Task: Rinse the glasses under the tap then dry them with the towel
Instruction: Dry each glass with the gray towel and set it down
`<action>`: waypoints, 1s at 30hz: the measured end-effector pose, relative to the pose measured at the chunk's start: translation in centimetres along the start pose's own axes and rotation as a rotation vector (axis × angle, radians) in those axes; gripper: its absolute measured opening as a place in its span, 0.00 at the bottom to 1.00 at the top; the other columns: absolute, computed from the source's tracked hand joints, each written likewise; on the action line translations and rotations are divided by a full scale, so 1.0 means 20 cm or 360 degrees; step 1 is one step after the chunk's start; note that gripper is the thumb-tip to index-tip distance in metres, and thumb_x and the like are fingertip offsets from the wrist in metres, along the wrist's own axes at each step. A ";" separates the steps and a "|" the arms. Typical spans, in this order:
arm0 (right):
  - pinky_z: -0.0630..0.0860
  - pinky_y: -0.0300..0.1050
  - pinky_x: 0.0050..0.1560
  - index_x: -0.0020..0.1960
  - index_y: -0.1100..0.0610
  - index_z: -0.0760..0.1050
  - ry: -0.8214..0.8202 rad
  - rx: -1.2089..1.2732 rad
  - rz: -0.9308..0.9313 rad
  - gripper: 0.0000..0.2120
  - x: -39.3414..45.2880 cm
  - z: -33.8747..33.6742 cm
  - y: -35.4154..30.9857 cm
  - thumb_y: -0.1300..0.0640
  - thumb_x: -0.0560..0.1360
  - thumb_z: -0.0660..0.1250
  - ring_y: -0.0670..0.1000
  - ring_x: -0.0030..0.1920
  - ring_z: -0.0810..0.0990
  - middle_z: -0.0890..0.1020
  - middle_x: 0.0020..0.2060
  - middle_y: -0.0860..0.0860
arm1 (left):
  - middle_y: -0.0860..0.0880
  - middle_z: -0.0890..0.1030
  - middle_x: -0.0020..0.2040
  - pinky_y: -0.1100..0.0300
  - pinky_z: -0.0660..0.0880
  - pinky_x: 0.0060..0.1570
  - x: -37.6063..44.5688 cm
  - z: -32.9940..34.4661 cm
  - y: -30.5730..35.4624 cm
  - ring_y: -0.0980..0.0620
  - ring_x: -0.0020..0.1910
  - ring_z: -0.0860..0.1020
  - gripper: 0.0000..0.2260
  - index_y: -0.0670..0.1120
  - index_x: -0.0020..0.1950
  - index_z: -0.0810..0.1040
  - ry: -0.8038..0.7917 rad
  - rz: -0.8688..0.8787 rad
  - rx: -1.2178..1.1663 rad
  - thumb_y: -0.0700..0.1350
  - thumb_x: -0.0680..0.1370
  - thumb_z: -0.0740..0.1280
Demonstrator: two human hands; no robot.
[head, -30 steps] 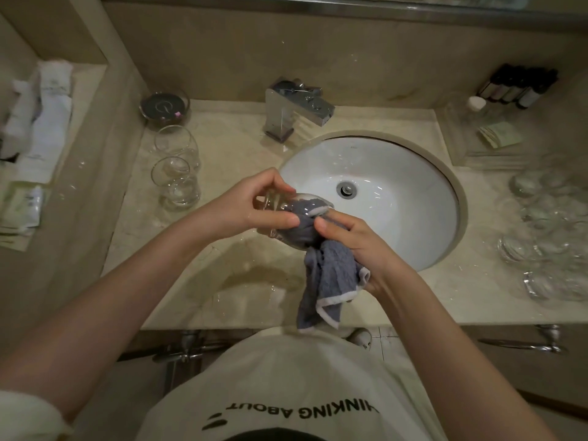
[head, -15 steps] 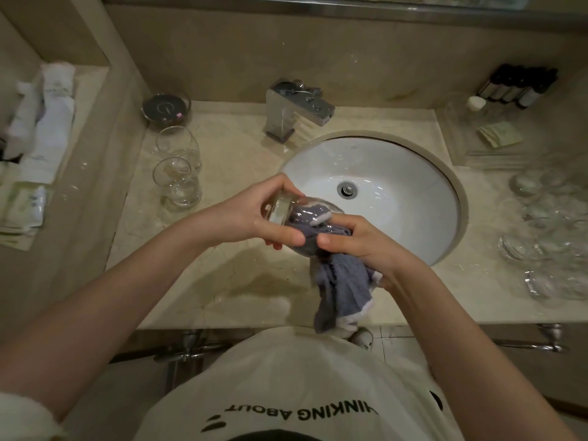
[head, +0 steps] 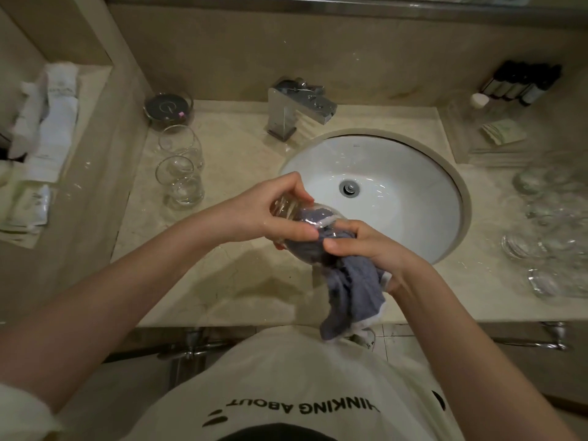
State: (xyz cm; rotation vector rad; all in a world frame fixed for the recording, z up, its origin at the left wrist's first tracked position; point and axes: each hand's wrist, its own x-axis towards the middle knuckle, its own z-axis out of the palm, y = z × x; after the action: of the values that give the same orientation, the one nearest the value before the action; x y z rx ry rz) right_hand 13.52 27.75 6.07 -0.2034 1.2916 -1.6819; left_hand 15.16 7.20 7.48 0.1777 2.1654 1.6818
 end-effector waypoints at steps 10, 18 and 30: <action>0.80 0.41 0.45 0.48 0.58 0.82 0.0261 -0.0224 -0.0275 0.13 0.02 0.04 -0.01 0.67 0.65 0.74 0.51 0.42 0.82 0.84 0.41 0.54 | 0.49 0.81 0.44 0.61 0.78 0.31 0.03 0.00 -0.02 0.53 0.33 0.81 0.20 0.44 0.56 0.76 -0.0043 -0.0340 -0.0412 0.52 0.71 0.76; 0.81 0.42 0.40 0.46 0.60 0.82 0.0217 0.0004 -0.0018 0.07 -0.02 -0.02 0.01 0.61 0.68 0.73 0.51 0.38 0.83 0.84 0.39 0.56 | 0.56 0.78 0.50 0.66 0.76 0.44 0.01 -0.04 -0.08 0.59 0.46 0.78 0.27 0.53 0.56 0.71 -0.0141 0.0022 0.0107 0.47 0.63 0.81; 0.77 0.44 0.52 0.47 0.55 0.85 0.0036 -0.0277 0.0128 0.08 0.04 0.03 0.04 0.59 0.69 0.70 0.52 0.48 0.83 0.85 0.45 0.55 | 0.46 0.83 0.48 0.59 0.81 0.42 0.03 -0.07 -0.06 0.51 0.43 0.83 0.27 0.47 0.55 0.80 -0.0637 -0.0603 0.0122 0.54 0.59 0.80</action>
State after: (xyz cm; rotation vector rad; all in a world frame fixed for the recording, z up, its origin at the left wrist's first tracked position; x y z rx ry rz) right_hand 13.88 26.87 5.42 -0.2327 1.4453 -1.5086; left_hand 14.23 5.79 6.39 0.1048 1.8267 1.2329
